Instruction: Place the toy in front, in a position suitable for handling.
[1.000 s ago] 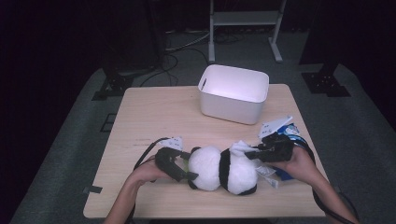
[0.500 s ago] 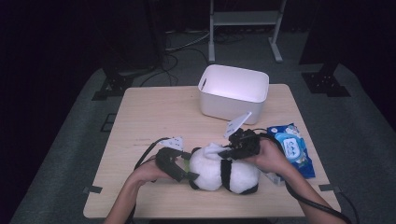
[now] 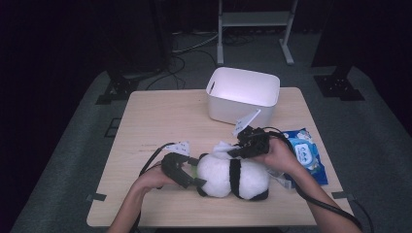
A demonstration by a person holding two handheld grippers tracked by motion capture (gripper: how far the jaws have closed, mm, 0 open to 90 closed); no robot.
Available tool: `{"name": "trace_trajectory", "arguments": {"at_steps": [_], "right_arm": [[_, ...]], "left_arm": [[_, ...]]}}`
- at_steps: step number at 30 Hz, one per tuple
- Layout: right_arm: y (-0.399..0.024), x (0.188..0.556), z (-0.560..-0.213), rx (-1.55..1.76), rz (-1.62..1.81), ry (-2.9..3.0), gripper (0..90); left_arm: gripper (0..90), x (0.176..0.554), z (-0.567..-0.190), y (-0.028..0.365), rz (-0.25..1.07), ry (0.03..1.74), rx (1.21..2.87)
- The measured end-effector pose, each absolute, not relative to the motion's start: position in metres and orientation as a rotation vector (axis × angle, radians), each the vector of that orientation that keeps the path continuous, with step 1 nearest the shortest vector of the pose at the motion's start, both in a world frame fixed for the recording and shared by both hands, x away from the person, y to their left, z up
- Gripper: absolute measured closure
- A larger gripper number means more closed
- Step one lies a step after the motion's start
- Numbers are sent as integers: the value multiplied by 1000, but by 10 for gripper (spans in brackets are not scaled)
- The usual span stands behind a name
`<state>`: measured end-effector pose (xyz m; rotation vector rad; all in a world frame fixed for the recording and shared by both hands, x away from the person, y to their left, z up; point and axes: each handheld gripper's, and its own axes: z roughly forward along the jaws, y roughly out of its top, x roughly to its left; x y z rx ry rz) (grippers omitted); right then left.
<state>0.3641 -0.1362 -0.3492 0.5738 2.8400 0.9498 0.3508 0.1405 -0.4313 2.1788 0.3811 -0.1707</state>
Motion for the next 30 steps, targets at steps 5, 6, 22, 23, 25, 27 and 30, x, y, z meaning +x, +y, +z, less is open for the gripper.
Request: {"name": "trace_trajectory", "arguments": {"at_steps": [5, 6, 22, 23, 25, 27, 30], "right_arm": [[-147, 360, -356, 605, 959, 2846, 785], [-147, 356, -357, 592, 980, 2846, 785], [-133, 312, -354, 404, 1018, 2876, 783], [-133, 310, -354, 400, 1019, 2881, 783], [-130, 307, -353, 390, 1010, 2881, 783], [-128, 306, -351, 377, 1004, 2882, 784], [-121, 308, -348, 364, 994, 2877, 785]], "left_arm": [[117, 351, -428, 142, -165, 386, 2173], [116, 351, -425, 144, -160, 388, 2159], [28, 349, -425, 139, -191, 400, 2185], [28, 349, -426, 138, -204, 401, 2189], [66, 348, -428, 137, -223, 387, 2185], [117, 347, -428, 138, -218, 366, 2178], [162, 346, -425, 140, -199, 345, 2172]]}}
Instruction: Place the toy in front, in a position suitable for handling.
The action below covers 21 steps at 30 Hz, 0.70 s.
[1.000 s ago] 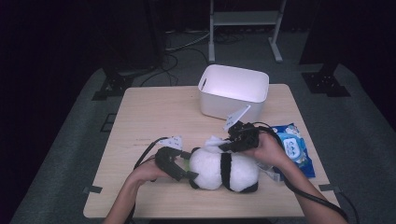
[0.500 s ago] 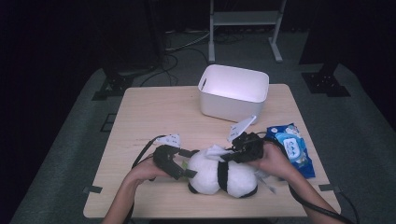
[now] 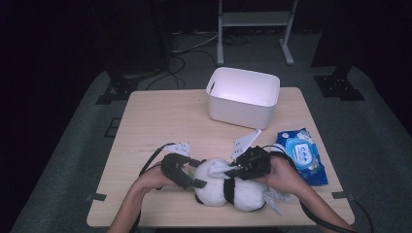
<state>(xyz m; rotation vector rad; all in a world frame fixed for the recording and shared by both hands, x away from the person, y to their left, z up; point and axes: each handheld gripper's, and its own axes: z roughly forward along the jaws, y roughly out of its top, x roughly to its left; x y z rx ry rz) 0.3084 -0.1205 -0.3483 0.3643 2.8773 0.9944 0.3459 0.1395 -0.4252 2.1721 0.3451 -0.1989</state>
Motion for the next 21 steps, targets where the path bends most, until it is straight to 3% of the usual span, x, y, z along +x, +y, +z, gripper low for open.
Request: {"name": "trace_trajectory", "arguments": {"at_steps": [4, 10, 21], "right_arm": [[-105, 315, -348, 346, 969, 2879, 785], [-89, 329, -348, 339, 935, 2887, 785], [-140, 340, -345, 527, 936, 2837, 785]], "left_arm": [[233, 344, -421, 139, -185, 321, 2162], [223, 345, -425, 140, -191, 344, 2159], [215, 345, -425, 139, -194, 351, 2171]]}}
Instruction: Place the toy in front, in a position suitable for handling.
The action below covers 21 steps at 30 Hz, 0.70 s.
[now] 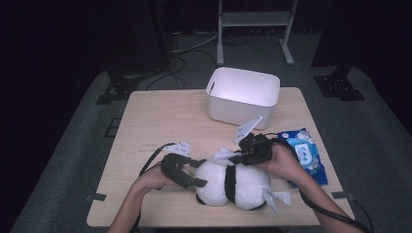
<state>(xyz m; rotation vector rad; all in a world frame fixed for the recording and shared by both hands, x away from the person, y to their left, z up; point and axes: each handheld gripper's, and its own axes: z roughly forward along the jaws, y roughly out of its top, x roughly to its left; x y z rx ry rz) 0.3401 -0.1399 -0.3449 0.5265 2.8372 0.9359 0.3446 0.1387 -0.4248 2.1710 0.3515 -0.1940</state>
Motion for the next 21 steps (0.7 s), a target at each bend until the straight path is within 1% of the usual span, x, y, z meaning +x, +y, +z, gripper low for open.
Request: {"name": "trace_trajectory", "arguments": {"at_steps": [6, 10, 15, 21], "right_arm": [[-165, 334, -339, 578, 969, 2800, 784], [-188, 326, -337, 625, 982, 2771, 784], [-213, 318, -341, 706, 1013, 2740, 784], [-229, 315, -350, 758, 1017, 2738, 784]], "left_arm": [[212, 344, -425, 139, -191, 348, 2178], [211, 344, -425, 139, -194, 351, 2176], [209, 345, -425, 139, -194, 348, 2178], [207, 345, -425, 139, -193, 346, 2179]]}}
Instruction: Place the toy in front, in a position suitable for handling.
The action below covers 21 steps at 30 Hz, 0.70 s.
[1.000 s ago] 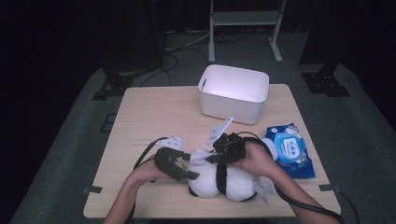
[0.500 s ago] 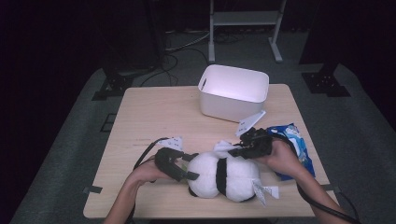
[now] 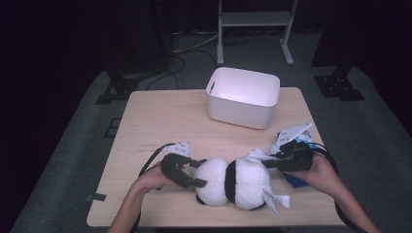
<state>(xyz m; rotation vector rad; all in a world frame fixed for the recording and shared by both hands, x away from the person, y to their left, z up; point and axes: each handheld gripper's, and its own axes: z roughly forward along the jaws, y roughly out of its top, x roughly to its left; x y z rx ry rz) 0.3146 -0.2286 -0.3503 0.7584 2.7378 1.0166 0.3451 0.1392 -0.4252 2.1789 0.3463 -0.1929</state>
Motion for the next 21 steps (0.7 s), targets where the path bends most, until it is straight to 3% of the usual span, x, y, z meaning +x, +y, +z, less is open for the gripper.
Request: {"name": "trace_trajectory", "arguments": {"at_steps": [10, 21], "right_arm": [[-194, 325, -336, 642, 1013, 2747, 784], [-133, 341, -345, 505, 954, 2852, 783]], "left_arm": [[204, 345, -426, 139, -192, 345, 2177], [199, 345, -426, 139, -195, 350, 2175]]}}
